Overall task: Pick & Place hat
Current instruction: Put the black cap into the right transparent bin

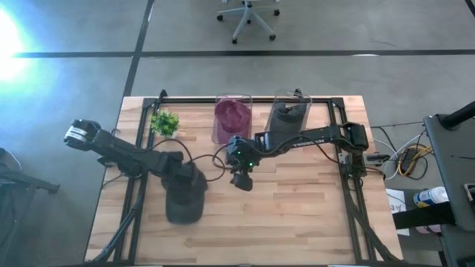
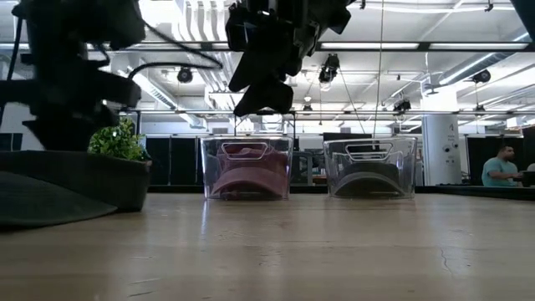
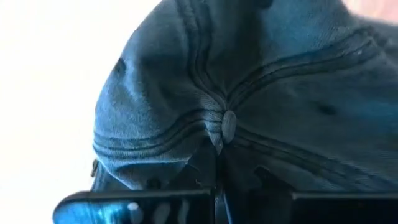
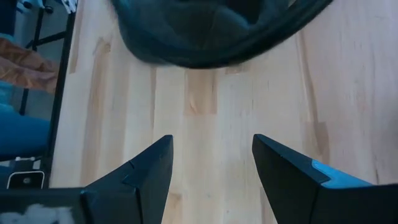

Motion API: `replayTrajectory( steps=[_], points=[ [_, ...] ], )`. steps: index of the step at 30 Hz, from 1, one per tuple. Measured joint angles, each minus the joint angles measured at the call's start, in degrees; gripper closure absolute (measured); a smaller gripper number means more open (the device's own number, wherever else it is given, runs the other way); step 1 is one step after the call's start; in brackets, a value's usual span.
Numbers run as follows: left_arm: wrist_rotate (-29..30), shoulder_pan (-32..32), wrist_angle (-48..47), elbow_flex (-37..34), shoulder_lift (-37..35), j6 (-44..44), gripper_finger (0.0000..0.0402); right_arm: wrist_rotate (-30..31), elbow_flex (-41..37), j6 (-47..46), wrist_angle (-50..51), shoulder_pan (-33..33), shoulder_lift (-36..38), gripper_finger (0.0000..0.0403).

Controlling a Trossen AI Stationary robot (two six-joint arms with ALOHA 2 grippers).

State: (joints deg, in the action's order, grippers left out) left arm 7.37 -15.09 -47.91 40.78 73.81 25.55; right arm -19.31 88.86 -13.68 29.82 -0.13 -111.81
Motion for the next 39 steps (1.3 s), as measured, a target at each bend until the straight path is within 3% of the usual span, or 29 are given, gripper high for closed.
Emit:
replayTrajectory(
  steps=[11,16,24,31,36,39],
  points=[
    [0.0,0.0,8.9,14.7,-2.8,0.8,0.0399,0.0,0.0,2.6,7.3,0.0,0.0,0.0186],
    [0.4,0.0,9.3,16.1,-5.5,1.5,0.0400,0.0,0.0,5.0,12.8,0.0,0.3,0.0186],
    [20.6,-1.3,10.2,16.9,-6.5,0.4,0.0401,10.9,0.0,4.9,21.7,-1.5,3.3,0.0186],
    [40.5,-7.8,11.4,23.8,-0.8,-22.7,0.0401,26.2,-0.1,4.2,25.7,-2.4,8.9,0.0186],
    [41.7,-13.9,12.9,23.6,7.1,-35.2,0.0400,28.5,-0.1,4.6,25.7,-3.2,12.3,0.0186],
    [42.6,-15.0,20.9,18.7,8.7,-37.9,0.0399,28.3,-0.2,5.0,26.7,-3.4,12.7,0.0186]
  ],
)
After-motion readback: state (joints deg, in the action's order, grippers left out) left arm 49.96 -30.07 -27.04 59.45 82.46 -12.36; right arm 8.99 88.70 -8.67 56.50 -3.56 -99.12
